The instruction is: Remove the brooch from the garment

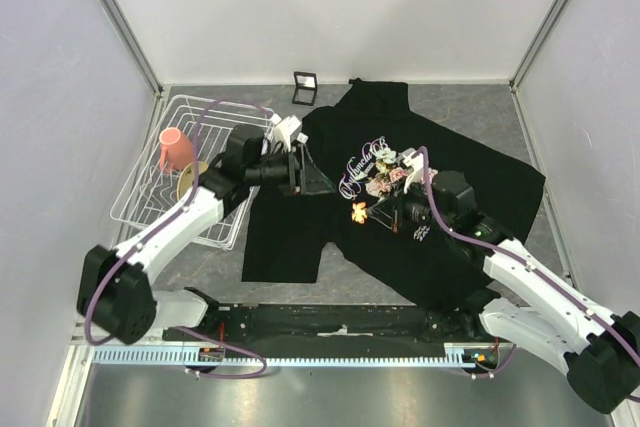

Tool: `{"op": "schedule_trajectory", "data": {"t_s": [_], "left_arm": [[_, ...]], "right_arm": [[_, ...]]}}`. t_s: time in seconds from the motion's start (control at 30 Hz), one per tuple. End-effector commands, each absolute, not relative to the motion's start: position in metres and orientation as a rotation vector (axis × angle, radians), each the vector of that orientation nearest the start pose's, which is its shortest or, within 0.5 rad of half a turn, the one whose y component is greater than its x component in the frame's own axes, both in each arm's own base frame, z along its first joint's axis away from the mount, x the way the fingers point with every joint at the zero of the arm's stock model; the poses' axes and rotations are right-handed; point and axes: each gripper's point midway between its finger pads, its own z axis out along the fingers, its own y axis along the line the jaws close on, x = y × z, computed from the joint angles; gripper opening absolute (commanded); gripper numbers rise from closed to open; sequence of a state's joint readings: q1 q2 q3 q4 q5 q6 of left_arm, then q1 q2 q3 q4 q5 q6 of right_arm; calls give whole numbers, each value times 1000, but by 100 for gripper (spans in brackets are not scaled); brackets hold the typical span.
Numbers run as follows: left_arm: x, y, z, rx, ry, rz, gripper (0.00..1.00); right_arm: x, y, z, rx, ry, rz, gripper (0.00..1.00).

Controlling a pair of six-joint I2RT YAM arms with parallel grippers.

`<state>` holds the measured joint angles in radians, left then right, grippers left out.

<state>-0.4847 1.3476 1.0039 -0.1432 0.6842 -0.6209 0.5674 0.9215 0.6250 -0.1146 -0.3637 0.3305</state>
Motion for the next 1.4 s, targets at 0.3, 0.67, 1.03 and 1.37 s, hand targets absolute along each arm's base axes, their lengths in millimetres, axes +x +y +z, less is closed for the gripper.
{"op": "schedule_trajectory", "data": {"t_s": [0.3, 0.67, 1.03, 1.37], "left_arm": [[157, -276, 257, 470, 1854, -1790, 62], [158, -286, 251, 425, 1840, -1875, 61], [151, -299, 252, 448, 1837, -1938, 45], [157, -304, 246, 424, 1871, -1930, 16]], "right_arm": [[180, 268, 254, -551, 1666, 1416, 0], [170, 269, 265, -552, 1620, 1467, 0], [170, 274, 259, -557, 1637, 1452, 0], [162, 277, 268, -591, 1616, 1455, 0]]}}
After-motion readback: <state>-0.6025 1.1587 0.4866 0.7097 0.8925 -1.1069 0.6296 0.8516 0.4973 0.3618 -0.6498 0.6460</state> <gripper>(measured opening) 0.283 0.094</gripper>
